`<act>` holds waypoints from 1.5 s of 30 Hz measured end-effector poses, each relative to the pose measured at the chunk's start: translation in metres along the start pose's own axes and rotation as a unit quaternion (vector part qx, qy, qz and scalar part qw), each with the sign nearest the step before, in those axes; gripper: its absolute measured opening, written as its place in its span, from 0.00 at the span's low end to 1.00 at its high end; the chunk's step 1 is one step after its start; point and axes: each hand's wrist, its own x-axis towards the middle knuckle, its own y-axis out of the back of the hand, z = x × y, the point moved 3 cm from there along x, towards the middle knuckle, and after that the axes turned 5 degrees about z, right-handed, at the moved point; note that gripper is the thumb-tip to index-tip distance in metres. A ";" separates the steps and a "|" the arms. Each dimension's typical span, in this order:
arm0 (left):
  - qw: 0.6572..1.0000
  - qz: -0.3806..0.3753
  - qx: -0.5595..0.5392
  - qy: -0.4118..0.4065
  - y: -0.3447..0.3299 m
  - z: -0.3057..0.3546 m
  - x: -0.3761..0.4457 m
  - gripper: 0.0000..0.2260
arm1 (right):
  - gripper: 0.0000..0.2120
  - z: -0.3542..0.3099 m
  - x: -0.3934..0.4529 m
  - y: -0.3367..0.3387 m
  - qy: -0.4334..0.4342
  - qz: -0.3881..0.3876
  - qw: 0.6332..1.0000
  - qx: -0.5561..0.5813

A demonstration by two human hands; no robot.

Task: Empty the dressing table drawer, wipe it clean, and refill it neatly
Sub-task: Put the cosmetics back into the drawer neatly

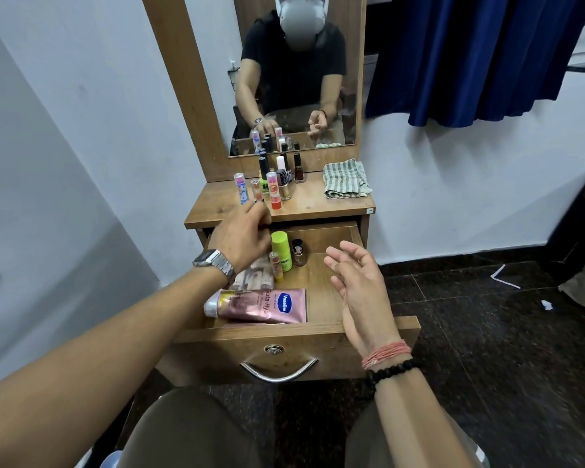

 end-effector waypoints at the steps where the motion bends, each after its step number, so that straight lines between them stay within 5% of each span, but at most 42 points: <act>1: 0.999 0.033 0.008 -0.010 0.007 0.002 0.009 0.08 | 0.13 0.000 0.000 0.000 -0.001 0.000 1.000 0.002; 4: 0.995 0.084 0.060 -0.016 0.021 0.007 0.037 0.14 | 0.13 0.000 0.000 0.000 -0.004 0.002 1.000 0.004; 9: 0.994 0.018 0.103 0.013 0.021 0.007 0.071 0.20 | 0.13 0.000 0.000 0.000 0.001 0.000 1.000 0.003; 14: 0.993 -0.015 0.118 0.022 0.015 0.003 0.083 0.14 | 0.14 0.001 0.001 0.001 0.000 -0.002 1.000 0.009; 26: 0.998 0.050 0.029 -0.039 0.043 0.035 0.050 0.05 | 0.13 0.002 0.002 0.002 0.000 -0.004 1.000 0.005; 35: 0.987 -0.123 0.073 -0.075 -0.008 0.041 0.003 0.07 | 0.12 0.002 0.001 0.001 0.001 0.000 1.000 0.005; 45: 0.982 -0.143 0.104 -0.070 -0.038 0.031 -0.001 0.10 | 0.12 0.004 0.004 0.003 -0.003 -0.008 1.000 0.007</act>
